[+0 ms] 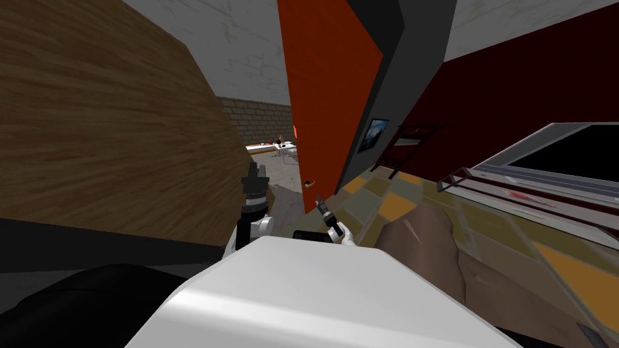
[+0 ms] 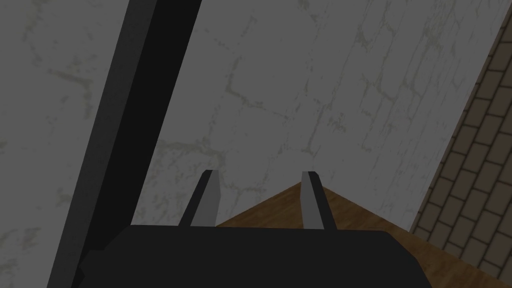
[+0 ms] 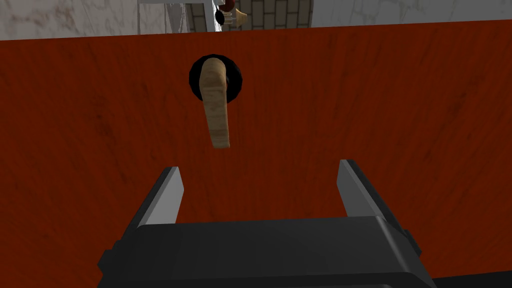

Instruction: Push the door open

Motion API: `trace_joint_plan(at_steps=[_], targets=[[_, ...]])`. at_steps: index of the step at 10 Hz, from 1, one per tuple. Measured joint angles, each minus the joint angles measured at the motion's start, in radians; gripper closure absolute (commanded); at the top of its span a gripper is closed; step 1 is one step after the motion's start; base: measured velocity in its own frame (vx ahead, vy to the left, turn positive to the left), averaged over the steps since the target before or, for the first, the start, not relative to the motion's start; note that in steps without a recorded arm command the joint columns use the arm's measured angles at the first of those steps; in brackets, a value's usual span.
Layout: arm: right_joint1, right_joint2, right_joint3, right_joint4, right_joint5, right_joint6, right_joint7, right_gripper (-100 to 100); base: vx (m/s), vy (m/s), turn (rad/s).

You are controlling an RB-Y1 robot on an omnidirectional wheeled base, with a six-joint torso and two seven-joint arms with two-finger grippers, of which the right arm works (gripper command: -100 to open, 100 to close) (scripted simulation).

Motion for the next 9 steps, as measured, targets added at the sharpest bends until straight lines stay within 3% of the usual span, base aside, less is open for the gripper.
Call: trace_joint_plan(at_steps=[9], targets=[[-0.052, 0.025, 0.043, 0.143, 0.018, -0.033, -0.020, -100, 0.101, -0.056, 0.021]])
